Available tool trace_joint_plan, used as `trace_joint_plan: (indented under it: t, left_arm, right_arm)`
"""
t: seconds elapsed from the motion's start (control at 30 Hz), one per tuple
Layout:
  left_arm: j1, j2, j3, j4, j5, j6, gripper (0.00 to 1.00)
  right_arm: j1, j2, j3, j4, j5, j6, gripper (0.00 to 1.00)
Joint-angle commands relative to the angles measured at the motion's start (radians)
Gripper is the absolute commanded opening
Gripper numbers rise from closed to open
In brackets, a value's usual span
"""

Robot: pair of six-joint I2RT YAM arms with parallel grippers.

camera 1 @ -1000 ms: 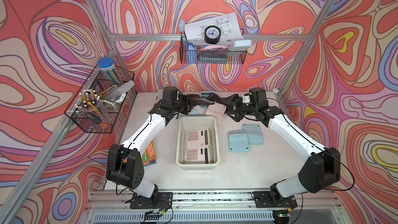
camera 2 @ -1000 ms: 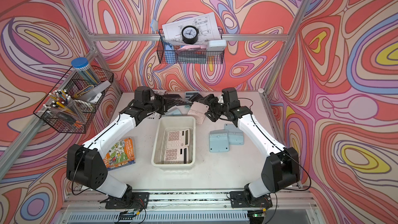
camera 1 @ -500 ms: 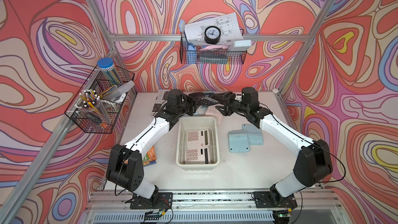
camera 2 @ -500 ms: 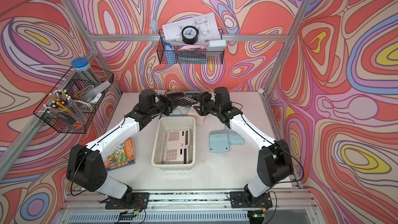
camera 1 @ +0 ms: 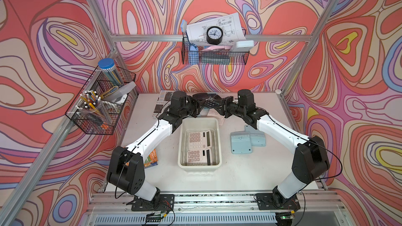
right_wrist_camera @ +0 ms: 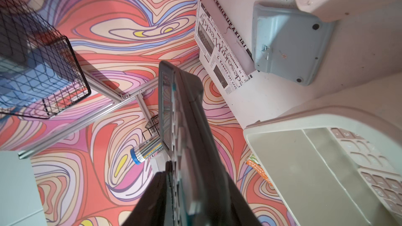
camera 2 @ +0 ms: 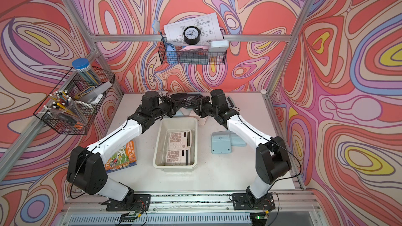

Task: Put the calculator in the storage box
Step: Pick up the calculator at the center of the board.

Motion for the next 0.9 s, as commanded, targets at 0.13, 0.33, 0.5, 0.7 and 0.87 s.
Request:
trace_joint_plan:
  t: [0.13, 0.33, 0.5, 0.7, 0.87]
  left_arm:
    - [-0.004, -0.045, -0.013, 0.043, -0.015, 0.018, 0.12]
    - [-0.004, -0.053, -0.005, -0.007, -0.017, 0.022, 0.43]
    - [0.018, -0.074, 0.058, -0.187, -0.007, 0.104, 0.88]
    - [0.117, -0.115, 0.193, -0.540, 0.039, 0.348, 0.99]
    - [0.191, -0.138, 0.294, -0.799, 0.050, 0.552, 0.99]
  right_arm:
    - [0.002, 0.035, 0.049, -0.015, 0.030, 0.007, 0.14]
    - [0.001, 0.036, 0.058, -0.030, 0.027, -0.008, 0.00]
    - [-0.013, 0.025, 0.066, -0.083, 0.014, -0.067, 0.00]
    - [-0.045, 0.025, 0.133, -0.210, -0.075, -0.324, 0.00]
    - [-0.044, 0.072, 0.263, -0.370, -0.199, -0.640, 0.00]
